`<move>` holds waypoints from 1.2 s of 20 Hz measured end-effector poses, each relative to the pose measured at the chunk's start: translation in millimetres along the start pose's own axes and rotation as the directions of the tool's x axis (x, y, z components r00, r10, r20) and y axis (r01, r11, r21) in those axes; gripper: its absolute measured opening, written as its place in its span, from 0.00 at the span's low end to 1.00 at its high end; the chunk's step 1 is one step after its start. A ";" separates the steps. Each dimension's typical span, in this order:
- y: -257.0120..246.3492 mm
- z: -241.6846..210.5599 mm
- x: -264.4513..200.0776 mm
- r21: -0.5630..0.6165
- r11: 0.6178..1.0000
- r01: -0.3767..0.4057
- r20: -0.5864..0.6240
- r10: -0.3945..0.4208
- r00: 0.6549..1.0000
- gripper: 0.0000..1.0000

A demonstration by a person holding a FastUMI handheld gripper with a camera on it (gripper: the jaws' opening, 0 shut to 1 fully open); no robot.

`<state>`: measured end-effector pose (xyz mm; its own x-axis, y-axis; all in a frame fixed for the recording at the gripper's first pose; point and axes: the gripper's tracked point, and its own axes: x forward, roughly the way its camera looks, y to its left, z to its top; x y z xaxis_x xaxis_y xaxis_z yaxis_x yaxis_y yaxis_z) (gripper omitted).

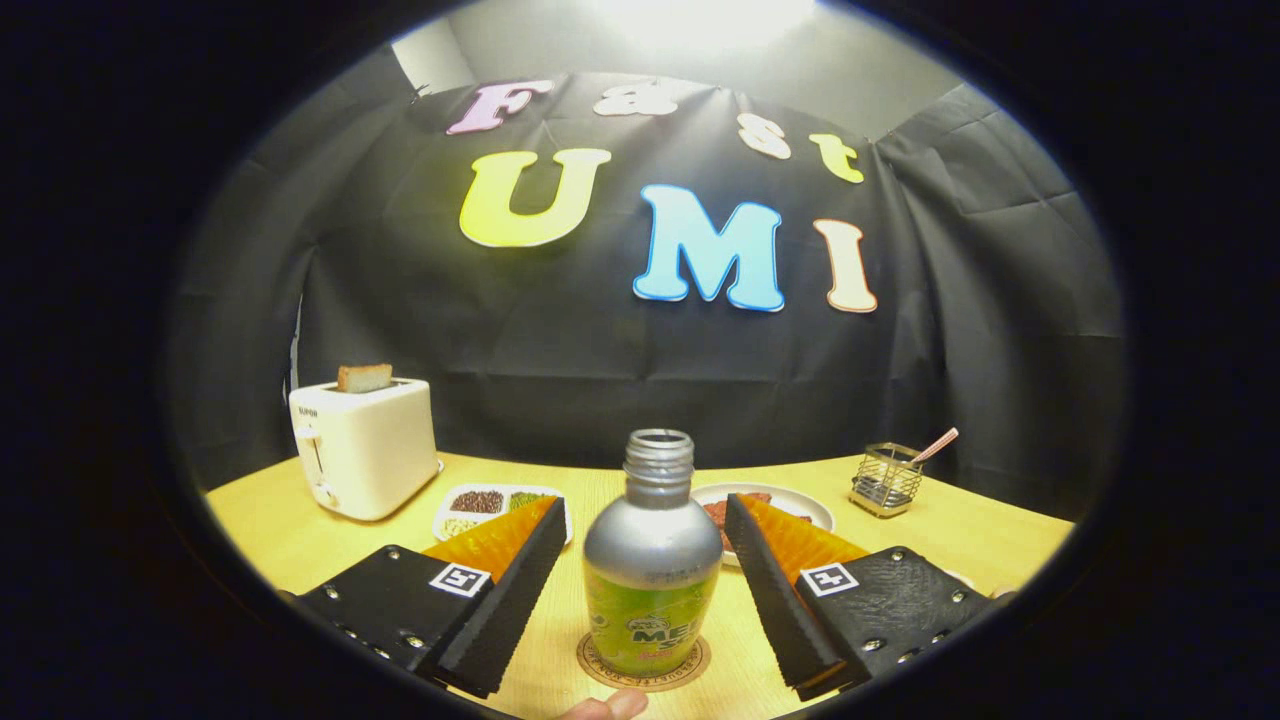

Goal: Take the bottle from table, then pour the juice into the cup, finally place the bottle on the coaster

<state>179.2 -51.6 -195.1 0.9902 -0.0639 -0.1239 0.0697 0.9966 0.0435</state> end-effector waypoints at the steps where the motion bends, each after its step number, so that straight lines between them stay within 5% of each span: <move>1: -3.1 12.8 -6.3 0.013 1.000 0.000 0.015 -0.001 1.000 0.97; 4: -19.6 45.9 -27.6 0.020 0.999 0.037 0.048 -0.038 0.998 0.97; 10: -16.5 123.5 -78.5 0.022 1.000 -0.021 0.142 0.017 0.990 0.97; 24: 8.9 234.4 -143.0 -0.021 0.997 -0.071 0.109 0.073 0.991 0.97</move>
